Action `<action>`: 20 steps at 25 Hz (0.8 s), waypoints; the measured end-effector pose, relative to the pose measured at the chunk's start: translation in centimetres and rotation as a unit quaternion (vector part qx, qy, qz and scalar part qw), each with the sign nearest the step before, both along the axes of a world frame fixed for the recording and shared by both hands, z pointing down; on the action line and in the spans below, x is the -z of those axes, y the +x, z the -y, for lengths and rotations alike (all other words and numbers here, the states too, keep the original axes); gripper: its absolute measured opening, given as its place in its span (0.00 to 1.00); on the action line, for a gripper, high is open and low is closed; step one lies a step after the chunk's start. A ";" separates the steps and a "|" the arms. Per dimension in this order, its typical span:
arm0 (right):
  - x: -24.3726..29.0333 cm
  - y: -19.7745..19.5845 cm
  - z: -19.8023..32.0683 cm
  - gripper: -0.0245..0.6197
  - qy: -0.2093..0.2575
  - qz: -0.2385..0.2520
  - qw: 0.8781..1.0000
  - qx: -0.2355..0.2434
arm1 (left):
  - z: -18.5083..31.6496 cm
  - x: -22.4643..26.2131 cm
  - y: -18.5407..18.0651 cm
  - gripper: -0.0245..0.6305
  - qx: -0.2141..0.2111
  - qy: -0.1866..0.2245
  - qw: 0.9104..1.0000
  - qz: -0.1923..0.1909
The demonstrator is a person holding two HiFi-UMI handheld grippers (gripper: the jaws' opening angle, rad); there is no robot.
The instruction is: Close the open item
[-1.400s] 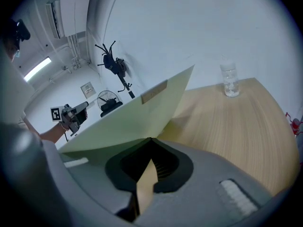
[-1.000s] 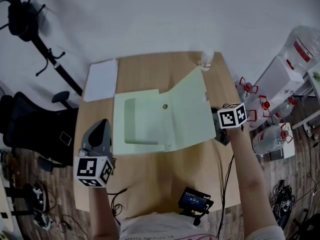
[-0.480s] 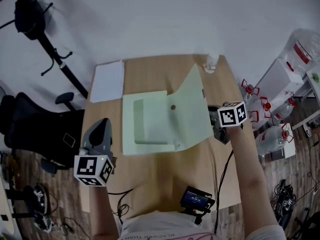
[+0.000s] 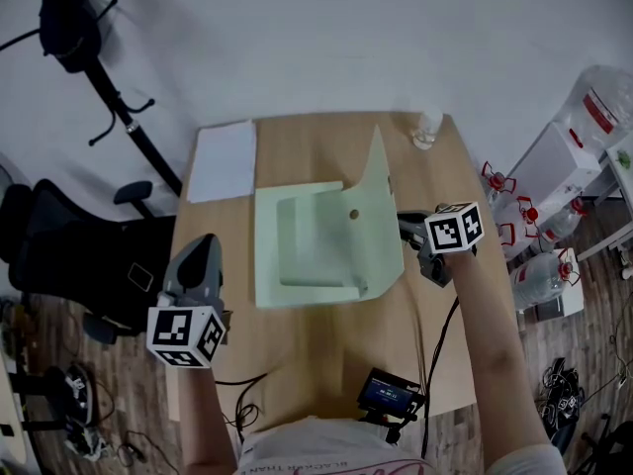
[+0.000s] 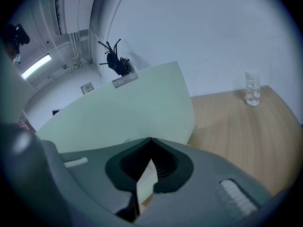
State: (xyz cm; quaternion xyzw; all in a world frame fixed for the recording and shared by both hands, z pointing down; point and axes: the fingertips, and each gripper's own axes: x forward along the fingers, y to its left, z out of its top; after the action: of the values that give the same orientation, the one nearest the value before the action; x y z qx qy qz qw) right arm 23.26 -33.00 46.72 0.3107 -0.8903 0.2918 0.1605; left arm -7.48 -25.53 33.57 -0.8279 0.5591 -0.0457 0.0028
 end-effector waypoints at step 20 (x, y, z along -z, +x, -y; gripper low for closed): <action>-0.3 -6.0 0.0 0.04 0.002 -0.024 0.999 0.026 | 0.2 -0.6 -2.6 0.06 0.008 0.006 1.000 -0.012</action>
State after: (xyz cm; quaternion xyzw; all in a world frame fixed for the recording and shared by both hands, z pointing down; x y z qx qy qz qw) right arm 17.22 -32.98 46.99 0.2949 -0.8945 0.2779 0.1889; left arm -10.04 -25.72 34.17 -0.8240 0.5657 -0.0325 0.0004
